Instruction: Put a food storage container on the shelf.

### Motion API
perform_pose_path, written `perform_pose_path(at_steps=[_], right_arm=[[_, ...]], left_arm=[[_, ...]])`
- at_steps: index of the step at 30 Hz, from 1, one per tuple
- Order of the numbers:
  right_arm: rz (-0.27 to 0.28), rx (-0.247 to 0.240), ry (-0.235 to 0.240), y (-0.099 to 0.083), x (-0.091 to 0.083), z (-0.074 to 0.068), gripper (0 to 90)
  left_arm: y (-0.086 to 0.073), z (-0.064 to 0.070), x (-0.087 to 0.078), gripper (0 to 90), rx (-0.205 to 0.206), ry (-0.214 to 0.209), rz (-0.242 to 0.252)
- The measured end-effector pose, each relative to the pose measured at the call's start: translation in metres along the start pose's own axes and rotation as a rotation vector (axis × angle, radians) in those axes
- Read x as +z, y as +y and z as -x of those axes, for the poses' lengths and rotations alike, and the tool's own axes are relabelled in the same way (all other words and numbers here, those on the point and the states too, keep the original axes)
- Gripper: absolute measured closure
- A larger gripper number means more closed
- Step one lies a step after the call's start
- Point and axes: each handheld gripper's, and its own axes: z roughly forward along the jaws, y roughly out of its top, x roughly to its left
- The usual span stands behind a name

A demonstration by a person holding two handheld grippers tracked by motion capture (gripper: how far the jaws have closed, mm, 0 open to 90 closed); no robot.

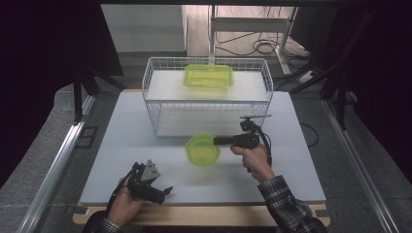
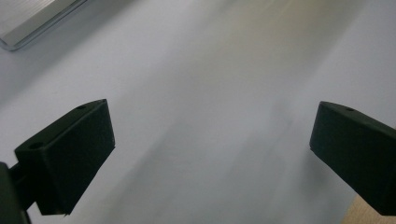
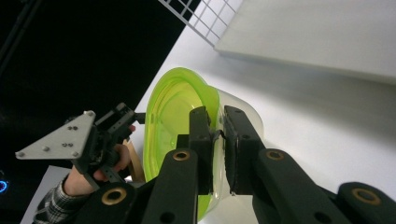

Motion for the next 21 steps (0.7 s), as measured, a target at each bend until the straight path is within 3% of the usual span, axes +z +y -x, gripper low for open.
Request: perform_pose_path(at_steps=[12, 21], right_arm=[[0.06, -0.017, 0.024, 0.015, -0.02, -0.016, 83.2], [0.093, -0.028, 0.003, 0.024, -0.03, -0.021, 83.3]], left_arm=[[0.0, 0.0, 0.001, 0.0, 0.0, -0.004, -0.004], [0.0, 0.0, 0.001, 0.0, -0.001, -0.006, -0.006]])
